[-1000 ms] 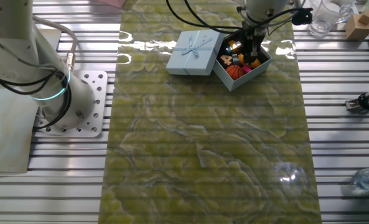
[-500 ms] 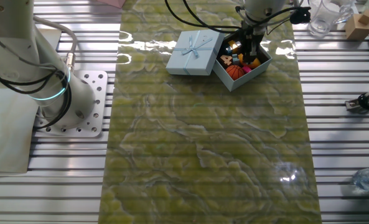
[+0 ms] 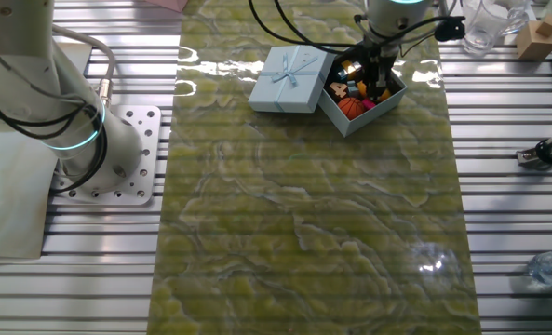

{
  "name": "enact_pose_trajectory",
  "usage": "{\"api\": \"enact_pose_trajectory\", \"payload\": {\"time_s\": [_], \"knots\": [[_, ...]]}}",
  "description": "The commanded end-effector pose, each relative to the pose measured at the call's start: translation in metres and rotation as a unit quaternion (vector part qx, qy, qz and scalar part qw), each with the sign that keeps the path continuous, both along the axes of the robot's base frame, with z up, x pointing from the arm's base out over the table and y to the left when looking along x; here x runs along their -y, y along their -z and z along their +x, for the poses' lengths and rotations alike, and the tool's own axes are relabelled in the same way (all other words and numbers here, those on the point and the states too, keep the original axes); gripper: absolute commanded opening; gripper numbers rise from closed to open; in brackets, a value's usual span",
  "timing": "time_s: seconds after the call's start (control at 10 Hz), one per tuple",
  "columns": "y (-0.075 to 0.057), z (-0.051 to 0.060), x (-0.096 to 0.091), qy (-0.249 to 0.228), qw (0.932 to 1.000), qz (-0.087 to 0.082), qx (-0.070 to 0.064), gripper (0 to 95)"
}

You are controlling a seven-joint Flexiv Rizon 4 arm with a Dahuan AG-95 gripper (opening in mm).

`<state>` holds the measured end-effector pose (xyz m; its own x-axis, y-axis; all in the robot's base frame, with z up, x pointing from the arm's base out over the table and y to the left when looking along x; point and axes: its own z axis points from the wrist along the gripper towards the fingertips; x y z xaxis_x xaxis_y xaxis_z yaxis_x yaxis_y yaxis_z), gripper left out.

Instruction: Take everything out of the gift box

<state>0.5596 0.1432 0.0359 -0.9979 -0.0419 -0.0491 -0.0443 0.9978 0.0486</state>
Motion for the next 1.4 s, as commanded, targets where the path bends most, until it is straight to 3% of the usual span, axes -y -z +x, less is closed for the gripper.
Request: {"api": "enact_pose_trajectory", "payload": {"time_s": [0.1,0.7,0.8,0.9,1.0,1.4], "knots": [[-0.0031,-0.0020,-0.0032,-0.002,1.0000,0.005,0.001,38.0],[-0.0002,0.0009,-0.0022,-0.014,0.9998,-0.006,0.015,38.0],[-0.0003,0.0009,-0.0023,-0.023,0.9994,-0.006,0.025,57.0],[-0.0012,0.0007,-0.0032,-0.026,0.9993,-0.006,0.026,57.0],[-0.0013,0.0005,-0.0031,-0.027,0.9992,-0.008,0.028,76.0],[0.0007,-0.0004,-0.0056,-0.026,0.9989,-0.003,0.038,76.0]]}}
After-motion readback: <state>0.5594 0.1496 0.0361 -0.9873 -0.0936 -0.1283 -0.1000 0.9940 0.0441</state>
